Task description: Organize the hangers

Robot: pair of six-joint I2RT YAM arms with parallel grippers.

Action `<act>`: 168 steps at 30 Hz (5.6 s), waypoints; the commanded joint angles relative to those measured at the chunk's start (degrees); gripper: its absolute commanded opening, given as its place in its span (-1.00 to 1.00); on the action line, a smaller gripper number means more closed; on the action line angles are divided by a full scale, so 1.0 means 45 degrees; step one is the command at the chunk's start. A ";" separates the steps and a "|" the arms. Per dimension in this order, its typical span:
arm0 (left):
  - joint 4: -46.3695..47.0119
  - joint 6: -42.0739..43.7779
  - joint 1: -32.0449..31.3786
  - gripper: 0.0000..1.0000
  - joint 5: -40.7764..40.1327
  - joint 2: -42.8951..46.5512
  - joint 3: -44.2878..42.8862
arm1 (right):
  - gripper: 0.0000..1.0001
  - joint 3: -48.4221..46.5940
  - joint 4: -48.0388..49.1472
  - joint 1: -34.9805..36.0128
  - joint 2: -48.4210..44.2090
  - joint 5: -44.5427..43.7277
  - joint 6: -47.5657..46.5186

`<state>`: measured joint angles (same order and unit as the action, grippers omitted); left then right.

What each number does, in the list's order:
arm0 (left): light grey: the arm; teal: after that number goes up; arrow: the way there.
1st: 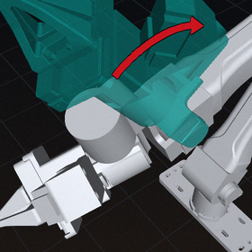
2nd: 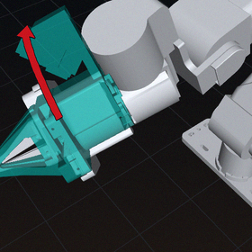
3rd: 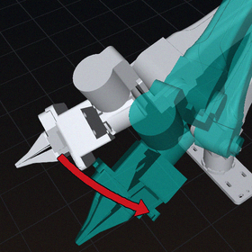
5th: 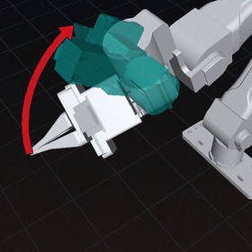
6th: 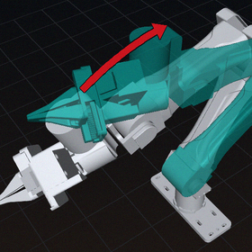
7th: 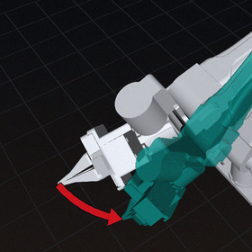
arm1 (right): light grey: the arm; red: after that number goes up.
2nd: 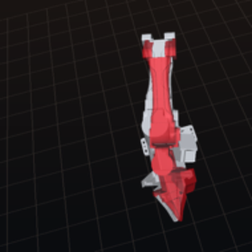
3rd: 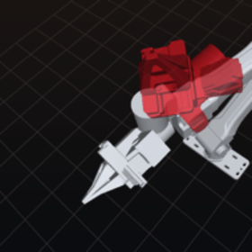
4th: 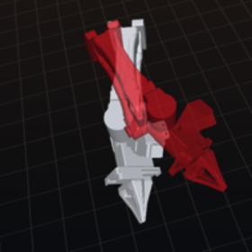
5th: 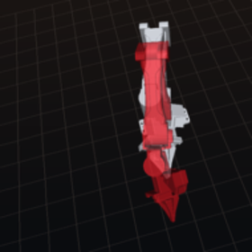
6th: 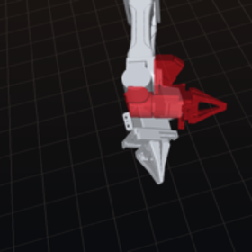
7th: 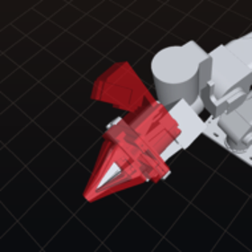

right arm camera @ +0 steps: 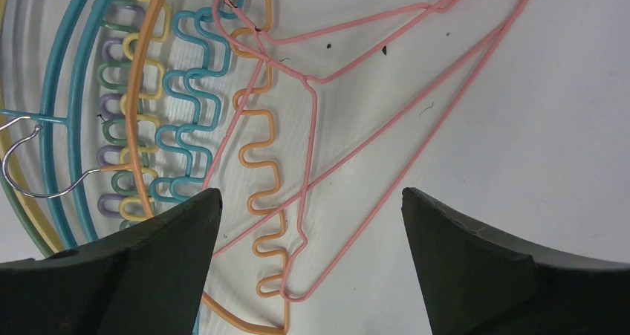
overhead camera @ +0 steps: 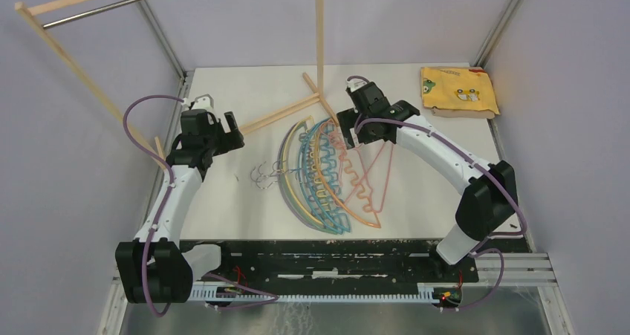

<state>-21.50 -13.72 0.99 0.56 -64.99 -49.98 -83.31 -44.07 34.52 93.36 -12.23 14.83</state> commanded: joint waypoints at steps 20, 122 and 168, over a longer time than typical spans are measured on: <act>0.0431 0.0371 0.0016 0.98 0.0546 -0.0037 0.0020 | 0.36 -0.0668 0.0175 0.0071 0.2759 -0.0672 0.0389; 0.3738 -0.1357 -0.2392 0.70 0.1720 0.1243 -0.3790 | -0.99 -1.5159 0.8176 0.0456 0.8106 0.7477 0.6656; 0.3659 -0.0549 -0.5139 -0.94 -0.3324 -0.1598 -0.2620 | -0.99 -1.2453 0.8466 0.0531 0.6183 0.9752 0.8684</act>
<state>-4.51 -14.90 -22.63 -5.48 -71.22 -61.10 -140.27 -9.23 36.53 127.87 28.23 50.39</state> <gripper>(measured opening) 0.085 0.024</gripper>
